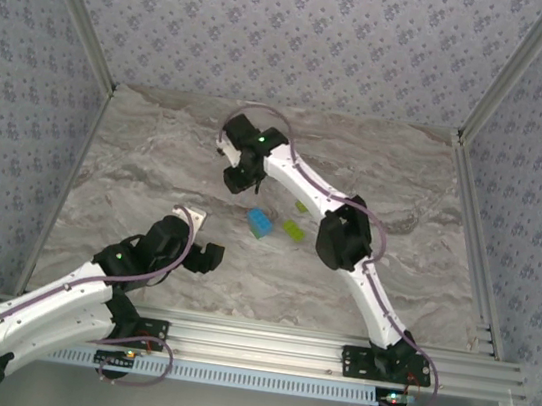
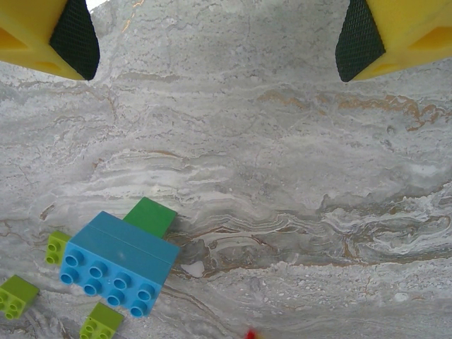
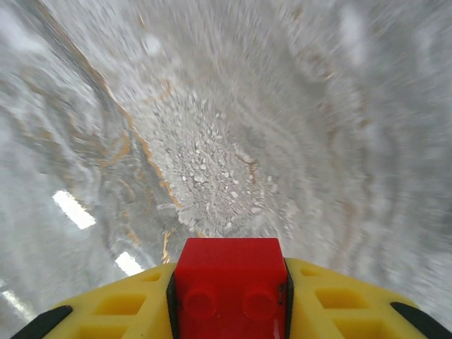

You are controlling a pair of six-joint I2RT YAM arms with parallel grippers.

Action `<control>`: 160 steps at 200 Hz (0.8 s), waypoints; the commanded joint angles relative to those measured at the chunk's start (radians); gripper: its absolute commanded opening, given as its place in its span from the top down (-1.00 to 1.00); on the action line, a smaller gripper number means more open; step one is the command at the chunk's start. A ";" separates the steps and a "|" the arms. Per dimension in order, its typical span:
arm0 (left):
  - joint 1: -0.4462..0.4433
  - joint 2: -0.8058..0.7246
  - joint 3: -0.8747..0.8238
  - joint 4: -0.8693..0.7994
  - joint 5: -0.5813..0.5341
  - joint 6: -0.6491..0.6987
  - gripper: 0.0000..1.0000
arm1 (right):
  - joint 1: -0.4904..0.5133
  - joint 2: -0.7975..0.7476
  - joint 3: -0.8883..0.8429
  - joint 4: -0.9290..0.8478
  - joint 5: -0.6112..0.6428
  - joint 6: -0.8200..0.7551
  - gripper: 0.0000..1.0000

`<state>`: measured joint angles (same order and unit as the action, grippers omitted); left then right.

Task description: Assemble a carrot with lego

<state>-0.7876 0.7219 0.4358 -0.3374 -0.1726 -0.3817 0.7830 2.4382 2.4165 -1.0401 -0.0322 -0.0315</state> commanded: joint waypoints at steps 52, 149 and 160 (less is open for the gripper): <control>-0.007 0.001 0.015 0.026 0.011 0.015 -0.79 | 0.016 -0.395 -0.403 0.040 0.083 0.034 0.22; -0.007 0.005 0.015 0.028 0.016 0.016 -0.79 | 0.040 -0.504 -0.677 0.153 0.015 0.058 0.22; -0.008 0.006 0.016 0.028 0.016 0.017 -0.79 | 0.043 -0.499 -0.685 0.153 0.013 0.058 0.22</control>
<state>-0.7876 0.7231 0.4358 -0.3370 -0.1684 -0.3817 0.8139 1.9705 1.7504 -0.9005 0.0029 0.0109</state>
